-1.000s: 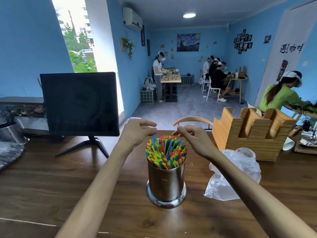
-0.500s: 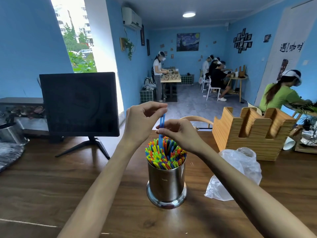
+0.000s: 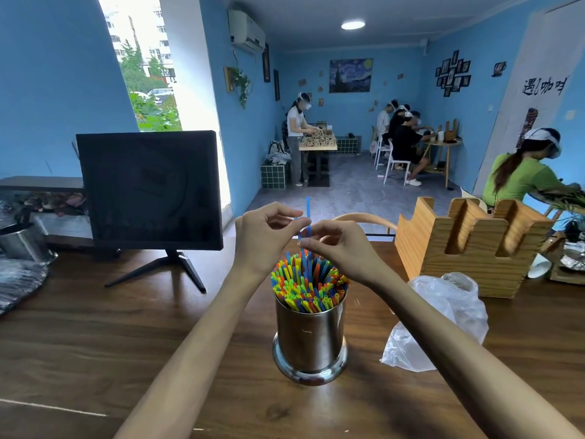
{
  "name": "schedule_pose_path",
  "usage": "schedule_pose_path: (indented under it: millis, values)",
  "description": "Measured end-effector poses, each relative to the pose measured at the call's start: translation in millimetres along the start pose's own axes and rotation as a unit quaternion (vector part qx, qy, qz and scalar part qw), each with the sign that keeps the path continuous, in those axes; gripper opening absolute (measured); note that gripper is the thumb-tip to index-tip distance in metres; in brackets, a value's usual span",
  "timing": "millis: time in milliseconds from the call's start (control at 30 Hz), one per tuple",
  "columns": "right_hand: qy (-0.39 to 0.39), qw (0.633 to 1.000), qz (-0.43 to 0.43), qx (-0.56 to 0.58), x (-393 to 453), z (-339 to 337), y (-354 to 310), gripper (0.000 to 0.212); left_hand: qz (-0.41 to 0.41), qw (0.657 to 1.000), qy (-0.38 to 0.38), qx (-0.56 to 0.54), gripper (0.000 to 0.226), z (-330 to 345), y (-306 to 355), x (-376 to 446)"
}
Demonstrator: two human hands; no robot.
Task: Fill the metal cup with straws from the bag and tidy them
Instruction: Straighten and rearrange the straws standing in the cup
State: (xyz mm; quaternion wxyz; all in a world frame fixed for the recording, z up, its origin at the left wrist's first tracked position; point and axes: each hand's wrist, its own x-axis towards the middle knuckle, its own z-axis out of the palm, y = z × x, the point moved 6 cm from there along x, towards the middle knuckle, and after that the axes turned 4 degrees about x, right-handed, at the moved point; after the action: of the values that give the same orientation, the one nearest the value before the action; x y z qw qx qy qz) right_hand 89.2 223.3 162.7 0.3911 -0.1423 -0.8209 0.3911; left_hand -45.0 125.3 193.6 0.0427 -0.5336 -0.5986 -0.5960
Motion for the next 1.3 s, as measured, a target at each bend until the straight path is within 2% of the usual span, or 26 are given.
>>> schedule_pose_path:
  millis: [100,200,267,367,400,500,567,700,833,967,1067,1167,1300]
  values:
    - [0.007,1.0,0.016,0.003,-1,-2,5,0.013,0.005,0.999,-0.042,0.001,0.02,7,-2,-2]
    - [-0.019,0.998,0.041,-0.036,-2,-2,13,0.012,-0.002,0.994,-0.103,0.023,0.02,11,-9,-1]
    - [-0.047,0.994,0.062,-0.076,-3,-1,19,0.014,-0.03,0.994,-0.103,-0.002,0.017,10,-18,0]
    - [-0.093,0.99,0.072,-0.083,-3,-1,22,0.035,-0.112,0.993,-0.043,0.006,0.01,1,-41,-1]
    - [-0.093,0.991,0.072,-0.069,-4,-2,20,0.046,-0.153,0.987,-0.049,0.029,0.012,1,-52,-2]
    - [-0.034,0.998,0.032,-0.035,-3,-3,13,0.062,-0.246,0.947,-0.177,0.107,0.017,12,-78,-11]
    - [-0.016,0.999,-0.005,-0.043,-3,0,10,0.058,-0.255,0.93,-0.227,0.135,0.021,18,-84,-18]
    - [-0.032,0.994,-0.025,-0.103,-3,6,13,0.031,-0.262,0.928,-0.216,0.154,0.038,19,-90,-21]
    - [-0.023,0.995,-0.02,-0.098,-6,3,18,0.02,-0.23,0.936,-0.2,0.174,0.026,15,-85,-17]
    - [-0.003,0.996,0.006,-0.092,-7,-5,19,0.023,-0.178,0.959,-0.133,0.178,0.024,2,-69,-6]
    - [0.005,0.996,0.02,-0.081,-7,-8,16,0.025,-0.125,0.98,-0.095,0.124,0.017,-6,-46,6]
    - [0.002,0.997,0.026,-0.075,-4,-7,12,0.026,-0.053,0.99,-0.075,0.11,0.022,-10,-18,13]
    - [-0.042,0.998,0.022,-0.043,-1,2,4,0.031,0.041,0.998,0.015,0.039,0.007,-22,14,19]
